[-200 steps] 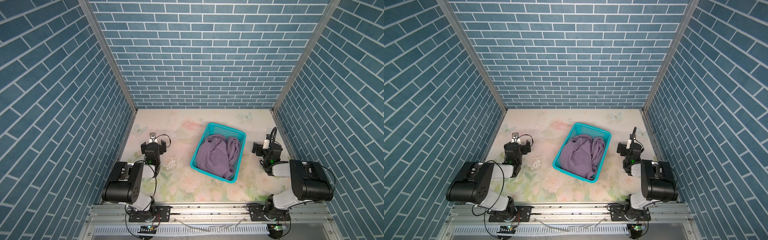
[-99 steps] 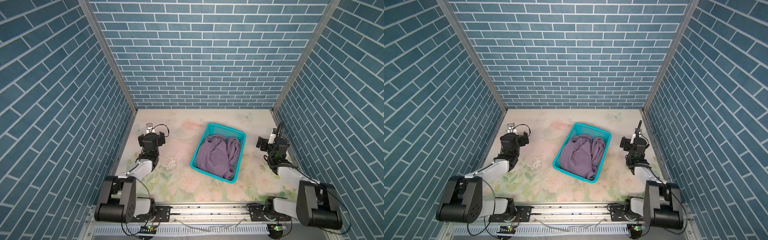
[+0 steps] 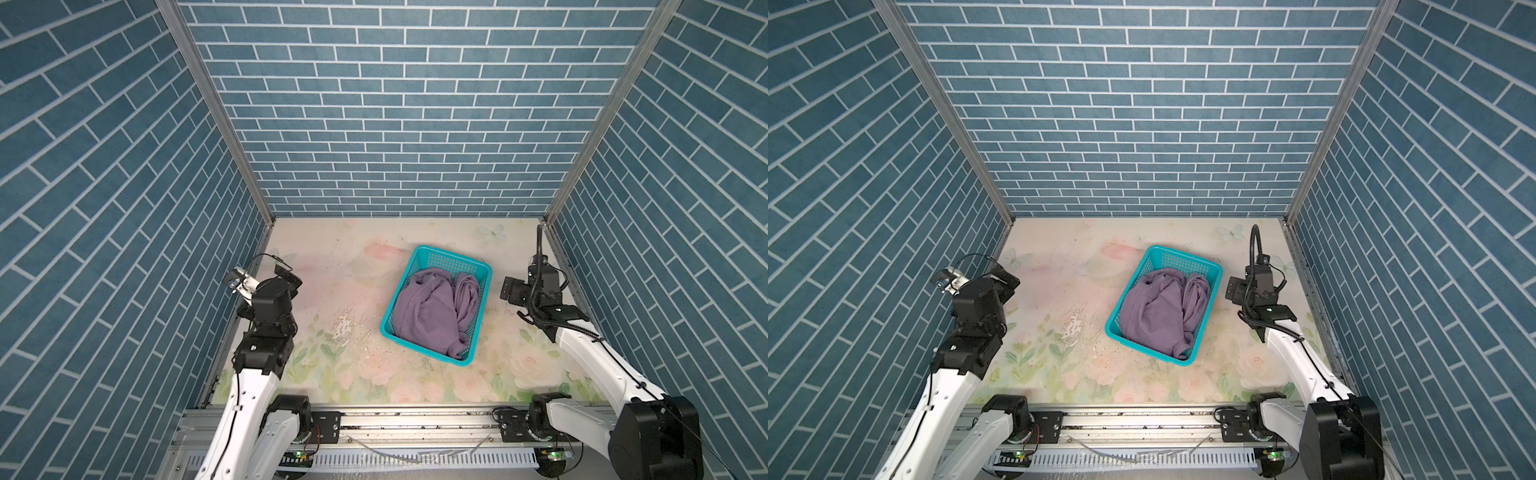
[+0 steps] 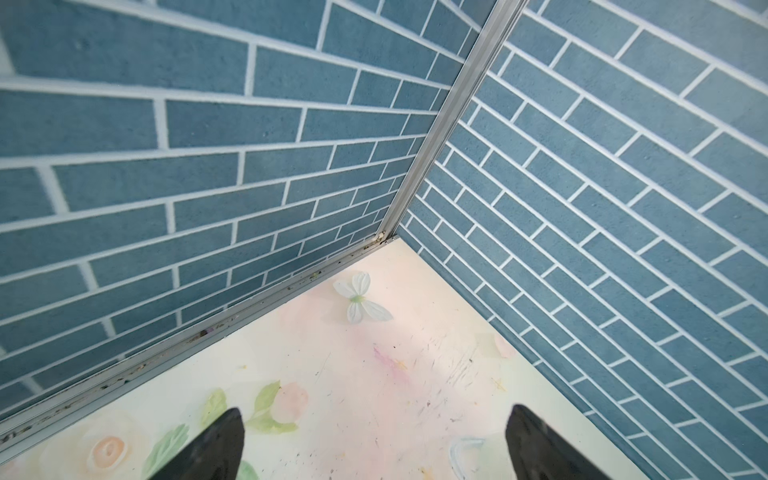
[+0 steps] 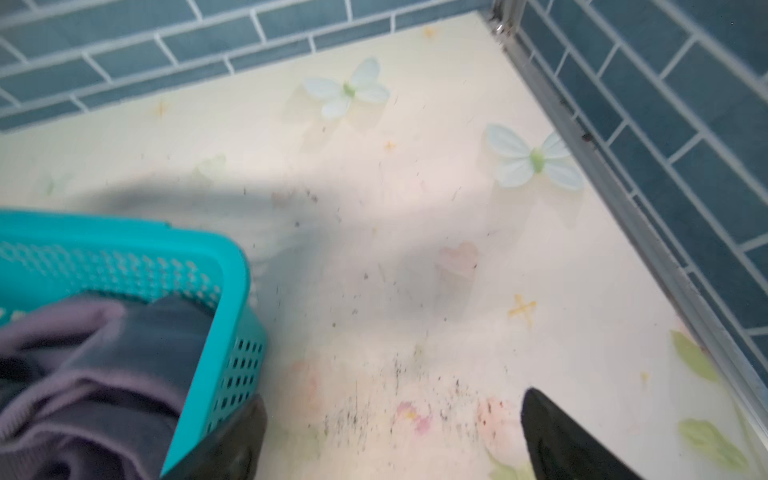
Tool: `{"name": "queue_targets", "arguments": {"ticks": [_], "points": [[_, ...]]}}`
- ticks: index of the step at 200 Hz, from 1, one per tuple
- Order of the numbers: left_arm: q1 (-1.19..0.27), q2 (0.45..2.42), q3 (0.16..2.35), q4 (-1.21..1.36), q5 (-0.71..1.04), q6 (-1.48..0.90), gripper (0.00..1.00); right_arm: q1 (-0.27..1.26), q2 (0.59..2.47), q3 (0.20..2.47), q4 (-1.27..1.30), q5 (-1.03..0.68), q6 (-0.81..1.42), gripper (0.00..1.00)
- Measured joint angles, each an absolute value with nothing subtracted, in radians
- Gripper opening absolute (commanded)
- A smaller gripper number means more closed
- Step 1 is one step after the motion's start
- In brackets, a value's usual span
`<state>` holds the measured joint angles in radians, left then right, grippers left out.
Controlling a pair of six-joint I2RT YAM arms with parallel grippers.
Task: Fold and stack the trousers
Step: 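Reach the right gripper into the teal basket and grasp the purple trousers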
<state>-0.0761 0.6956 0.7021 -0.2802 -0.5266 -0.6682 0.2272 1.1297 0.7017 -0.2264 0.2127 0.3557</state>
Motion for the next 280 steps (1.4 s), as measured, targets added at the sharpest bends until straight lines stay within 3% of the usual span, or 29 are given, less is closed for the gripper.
{"name": "queue_targets", "arguments": {"ticks": [38,72,97,125,175,186,194,202,212,218,242,280], "points": [[-0.076,0.733,0.774,-0.423,-0.392,-0.674,0.99,0.405,1.158,0.776,-0.341,0.213,0.394,0.92],[-0.076,0.809,0.797,-0.474,-0.196,-0.682,0.76,0.586,1.16,0.874,-0.385,0.256,0.415,0.93],[-0.081,0.826,0.749,-0.447,-0.015,-0.684,0.71,0.697,1.202,0.91,-0.385,0.266,0.424,0.95],[-0.109,0.83,0.713,-0.442,0.1,-0.685,0.71,0.775,1.316,0.915,-0.375,0.248,0.451,0.99],[-0.127,0.775,0.708,-0.466,0.197,-0.658,0.74,0.776,1.531,0.915,-0.26,0.155,0.512,0.96],[-0.127,0.767,0.714,-0.499,0.204,-0.641,0.74,0.756,1.565,0.915,-0.226,0.125,0.522,0.9],[-0.127,0.761,0.719,-0.527,0.206,-0.631,0.74,0.734,1.593,0.918,-0.204,0.102,0.535,0.77],[-0.127,0.751,0.724,-0.557,0.204,-0.619,0.74,0.708,1.621,0.925,-0.186,0.079,0.548,0.55],[-0.127,0.73,0.729,-0.596,0.201,-0.608,0.75,0.667,1.65,0.936,-0.159,0.041,0.552,0.14],[-0.127,0.714,0.73,-0.614,0.196,-0.602,0.76,0.639,1.662,0.941,-0.14,0.017,0.558,0.0],[-0.127,0.633,0.73,-0.68,0.165,-0.588,0.79,0.56,1.672,0.971,-0.126,-0.031,0.578,0.0],[-0.127,0.579,0.795,-0.777,0.104,-0.549,0.86,0.526,1.644,1.182,-0.313,0.079,0.493,0.0]]}}
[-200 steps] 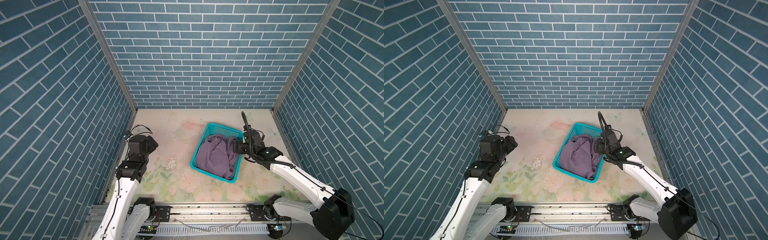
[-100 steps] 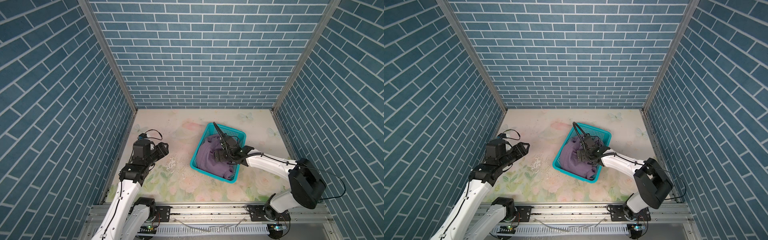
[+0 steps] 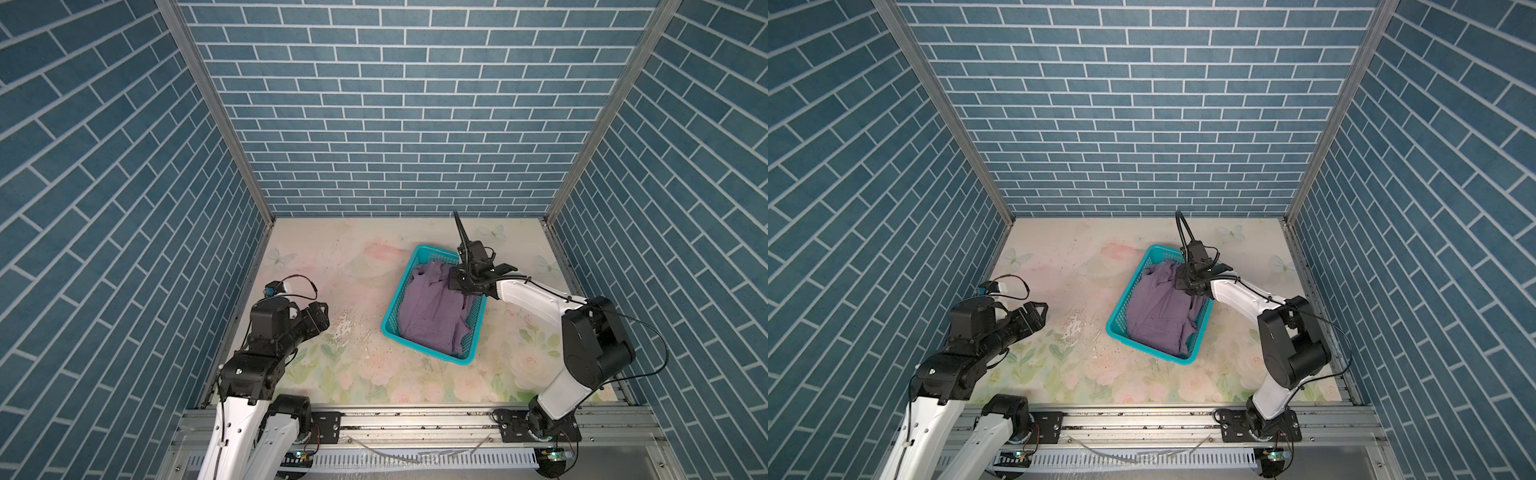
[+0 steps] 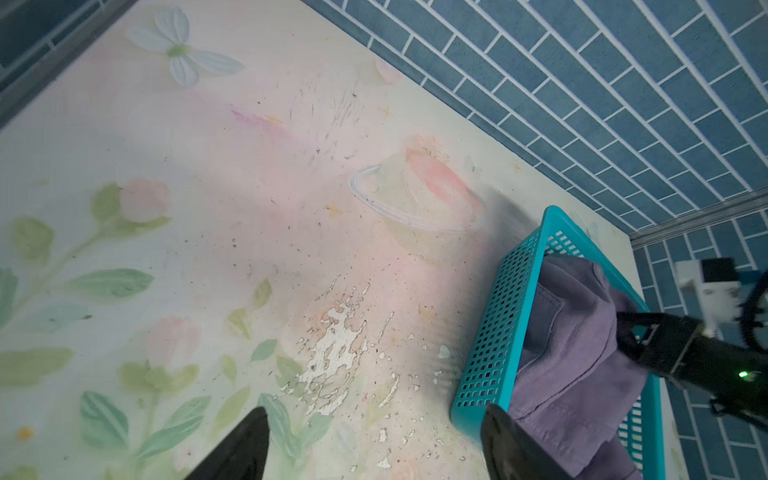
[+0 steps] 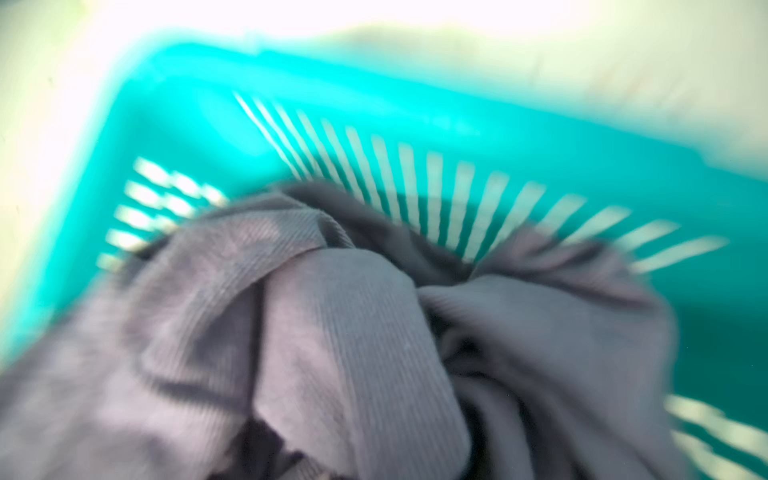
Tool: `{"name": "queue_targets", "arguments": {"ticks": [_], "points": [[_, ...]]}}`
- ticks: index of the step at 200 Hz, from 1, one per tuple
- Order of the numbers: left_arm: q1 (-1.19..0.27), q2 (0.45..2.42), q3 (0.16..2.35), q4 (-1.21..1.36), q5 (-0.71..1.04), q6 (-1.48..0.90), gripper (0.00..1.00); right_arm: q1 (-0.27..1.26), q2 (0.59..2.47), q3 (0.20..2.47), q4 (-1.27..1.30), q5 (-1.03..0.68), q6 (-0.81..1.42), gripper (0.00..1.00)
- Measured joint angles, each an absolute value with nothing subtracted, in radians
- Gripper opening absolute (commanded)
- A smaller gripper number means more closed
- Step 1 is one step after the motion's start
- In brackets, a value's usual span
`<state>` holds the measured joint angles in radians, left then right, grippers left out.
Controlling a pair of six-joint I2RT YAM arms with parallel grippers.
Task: Fold and stack the trousers
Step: 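Reach the right gripper into the teal basket and grasp the purple trousers, then lift the trousers out with the right gripper and drop them beside the basket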
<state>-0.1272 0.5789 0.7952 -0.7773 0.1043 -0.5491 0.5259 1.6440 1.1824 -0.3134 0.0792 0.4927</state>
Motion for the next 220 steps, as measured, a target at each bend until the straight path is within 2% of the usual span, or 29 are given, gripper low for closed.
{"name": "queue_targets", "arguments": {"ticks": [32,70,90,126,157,167,185,196,210,220], "points": [[-0.127,0.592,0.891,-0.824,0.037,-0.508,0.87,0.565,1.502,1.359,-0.38,0.206,0.403,0.0],[-0.127,0.605,0.931,-0.849,0.0,-0.492,0.9,0.775,1.451,1.563,-0.397,0.31,0.303,0.0],[-0.127,0.612,0.939,-0.856,-0.013,-0.488,0.93,0.895,1.493,1.64,-0.412,0.33,0.251,0.0],[-0.127,0.615,0.958,-0.867,-0.054,-0.488,0.97,1.113,1.682,1.83,-0.436,0.34,0.096,0.0],[-0.127,0.604,0.963,-0.876,-0.092,-0.499,0.99,1.197,1.795,1.901,-0.436,0.269,0.045,0.0],[-0.127,0.596,0.963,-0.882,-0.103,-0.503,0.99,1.2,1.811,1.903,-0.434,0.257,0.044,0.12],[-0.127,0.582,0.963,-0.892,-0.12,-0.508,0.99,1.193,1.826,1.903,-0.434,0.252,0.047,0.47],[-0.127,0.577,0.963,-0.9,-0.13,-0.513,0.99,1.184,1.825,1.901,-0.429,0.252,0.051,0.64],[-0.127,0.577,0.96,-0.909,-0.139,-0.522,0.99,1.174,1.815,1.884,-0.41,0.252,0.054,0.75],[-0.127,0.577,0.955,-0.911,-0.141,-0.528,0.99,1.163,1.797,1.848,-0.404,0.25,0.067,0.79]]}}
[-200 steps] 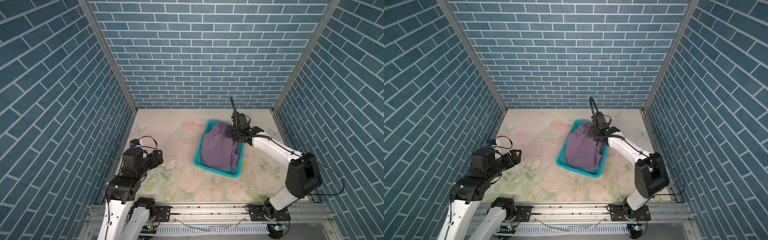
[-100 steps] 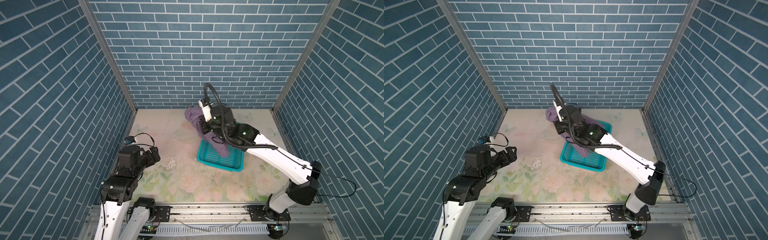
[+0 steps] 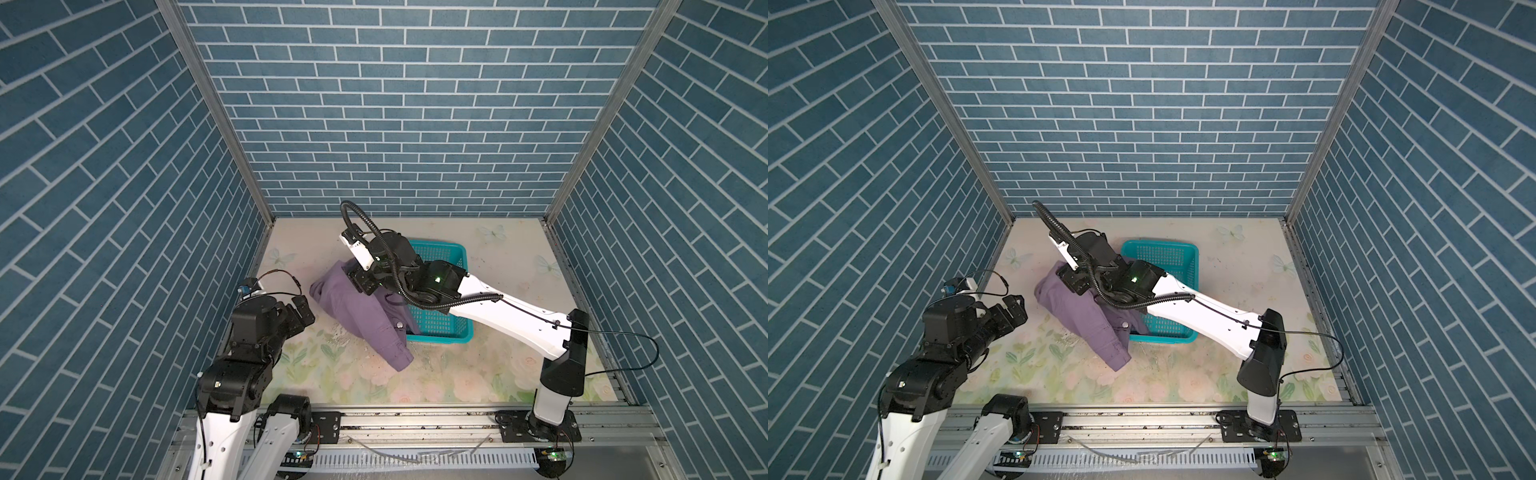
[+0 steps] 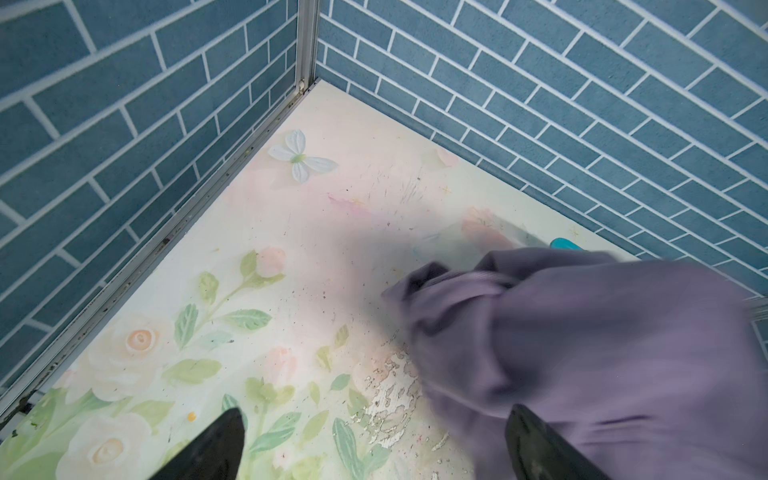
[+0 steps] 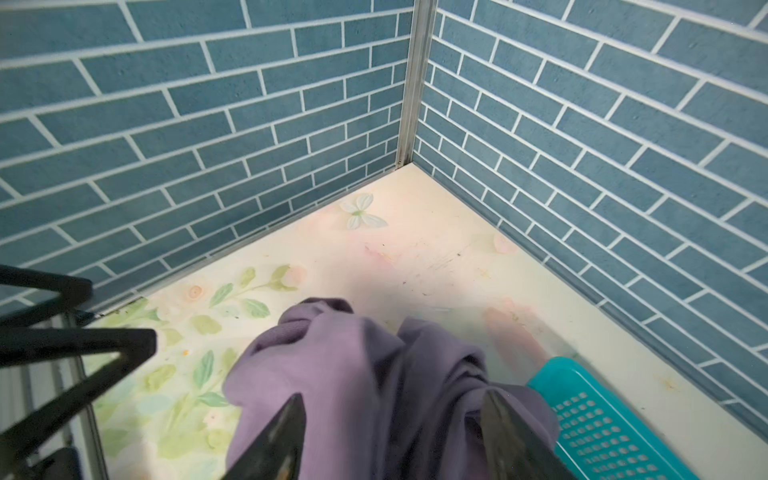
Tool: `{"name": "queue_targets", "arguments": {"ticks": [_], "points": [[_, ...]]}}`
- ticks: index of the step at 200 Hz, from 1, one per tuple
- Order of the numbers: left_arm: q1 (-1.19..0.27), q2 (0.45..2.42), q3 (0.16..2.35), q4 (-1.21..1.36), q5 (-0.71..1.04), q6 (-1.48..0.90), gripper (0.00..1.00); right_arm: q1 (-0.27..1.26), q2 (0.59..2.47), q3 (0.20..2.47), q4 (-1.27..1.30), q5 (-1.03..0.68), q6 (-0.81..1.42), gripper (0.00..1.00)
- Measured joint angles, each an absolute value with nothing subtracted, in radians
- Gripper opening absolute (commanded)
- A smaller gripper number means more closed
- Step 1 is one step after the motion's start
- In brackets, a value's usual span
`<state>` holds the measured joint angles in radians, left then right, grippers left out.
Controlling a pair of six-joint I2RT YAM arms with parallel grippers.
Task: Fold and stack the trousers
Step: 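Lift the trousers out with the right gripper and drop them beside the basket, then grasp the trousers with the left gripper while the right gripper grips the basket rim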
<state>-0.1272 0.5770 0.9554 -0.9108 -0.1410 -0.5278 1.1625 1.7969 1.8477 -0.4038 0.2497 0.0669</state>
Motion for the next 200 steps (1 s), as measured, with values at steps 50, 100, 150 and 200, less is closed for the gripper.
{"name": "queue_targets", "arguments": {"ticks": [50,100,150,200], "points": [[-0.127,0.598,0.92,-0.873,-0.076,-0.546,0.99,0.966,1.614,1.515,-0.429,0.15,0.248,0.79],[-0.154,0.83,0.823,-0.679,0.146,-0.593,0.99,0.675,1.332,1.251,-0.519,0.171,0.436,0.8],[-0.411,0.968,0.843,-0.573,0.156,-0.598,0.98,0.539,1.26,1.128,-0.579,0.154,0.505,0.72],[-0.616,1.178,0.934,-0.526,0.109,-0.584,0.94,0.501,1.415,1.1,-0.561,0.039,0.542,0.69]]}}
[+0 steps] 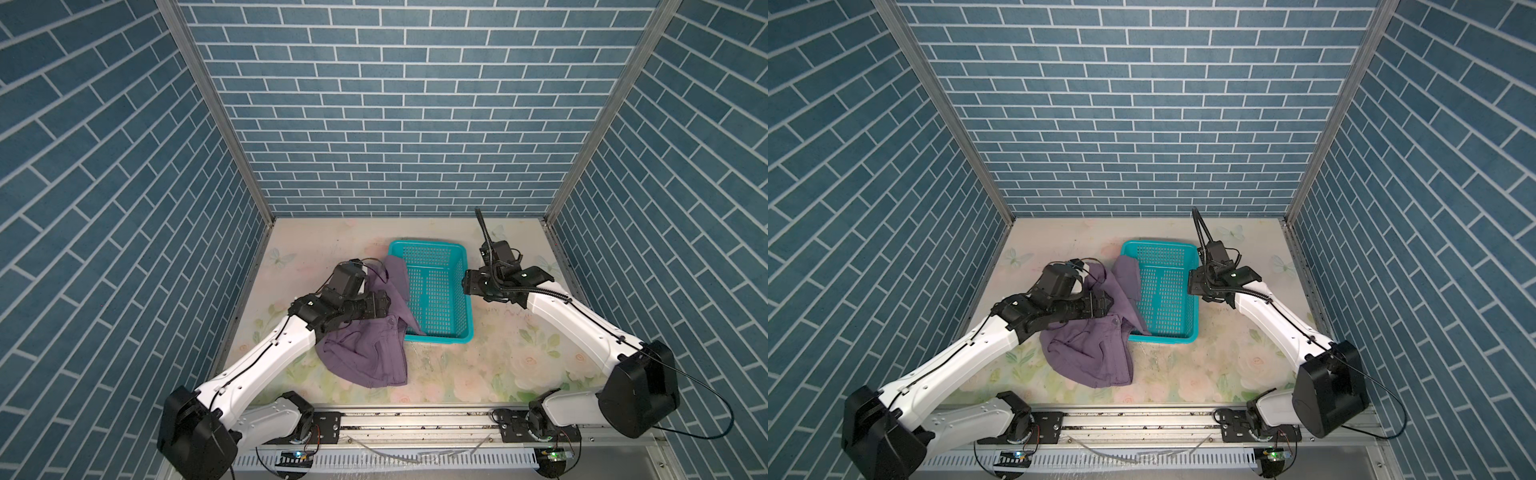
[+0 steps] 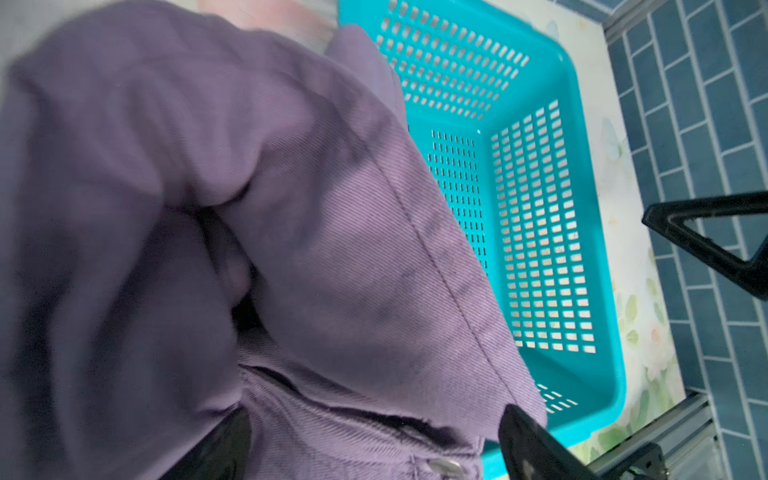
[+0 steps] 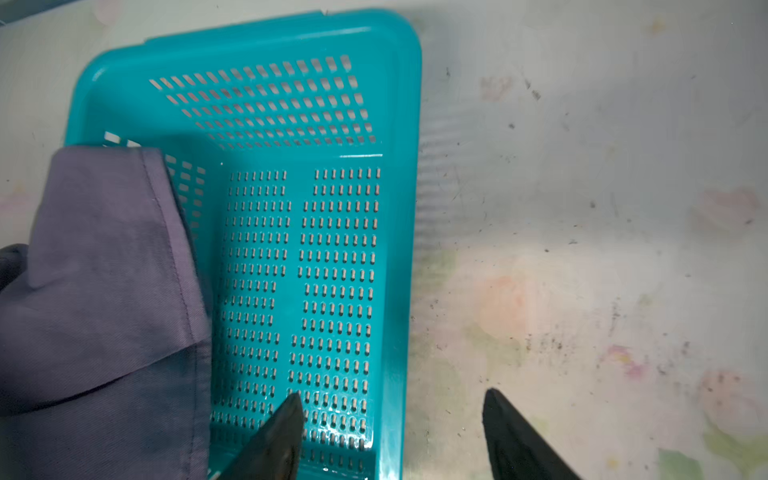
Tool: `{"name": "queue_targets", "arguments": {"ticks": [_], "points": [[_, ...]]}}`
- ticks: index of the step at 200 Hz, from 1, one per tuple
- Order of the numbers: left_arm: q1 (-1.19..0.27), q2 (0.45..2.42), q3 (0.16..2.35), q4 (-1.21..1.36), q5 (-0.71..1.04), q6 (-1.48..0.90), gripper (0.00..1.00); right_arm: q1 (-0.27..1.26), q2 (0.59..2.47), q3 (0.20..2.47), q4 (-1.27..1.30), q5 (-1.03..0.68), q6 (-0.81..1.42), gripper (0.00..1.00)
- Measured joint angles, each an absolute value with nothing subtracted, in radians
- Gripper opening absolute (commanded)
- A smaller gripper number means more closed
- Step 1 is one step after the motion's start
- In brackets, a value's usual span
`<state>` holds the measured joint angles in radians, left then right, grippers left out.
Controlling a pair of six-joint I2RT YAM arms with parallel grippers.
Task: Fold and stack the trousers
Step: 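Grasp the trousers with the left gripper while the right gripper grips the basket rim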
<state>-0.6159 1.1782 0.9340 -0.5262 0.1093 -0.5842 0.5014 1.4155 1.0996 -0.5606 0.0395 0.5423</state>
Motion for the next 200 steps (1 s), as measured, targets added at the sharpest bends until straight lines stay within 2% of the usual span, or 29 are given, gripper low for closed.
{"name": "queue_targets", "arguments": {"ticks": [19,34,44,65,82,98,109,159,200], "points": [[-0.672,1.251,0.962,-0.528,0.082,-0.575,0.91,0.495,1.475,1.1,-0.544,0.008,0.549,0.66],[-0.705,1.3,0.986,-0.537,0.06,-0.567,0.83,0.484,1.51,1.1,-0.527,-0.011,0.553,0.58],[-0.717,1.324,0.999,-0.542,0.051,-0.559,0.7,0.476,1.527,1.1,-0.516,-0.024,0.564,0.49],[-0.725,1.371,1.021,-0.546,0.042,-0.549,0.32,0.456,1.542,1.098,-0.492,-0.046,0.582,0.3],[-0.726,1.387,1.033,-0.548,0.04,-0.554,0.12,0.441,1.542,1.093,-0.476,-0.05,0.591,0.18],[-0.727,1.385,1.037,-0.554,0.027,-0.545,0.0,0.429,1.541,1.087,-0.463,-0.059,0.599,0.1],[-0.727,1.374,1.044,-0.567,0.005,-0.544,0.0,0.416,1.538,1.083,-0.459,-0.072,0.597,0.04],[-0.705,1.248,1.093,-0.717,-0.158,-0.53,0.0,0.283,1.525,1.063,-0.439,-0.102,0.591,0.0],[-0.51,1.066,1.076,-0.816,-0.217,-0.542,0.0,0.149,1.439,0.996,-0.467,-0.059,0.592,0.0]]}}
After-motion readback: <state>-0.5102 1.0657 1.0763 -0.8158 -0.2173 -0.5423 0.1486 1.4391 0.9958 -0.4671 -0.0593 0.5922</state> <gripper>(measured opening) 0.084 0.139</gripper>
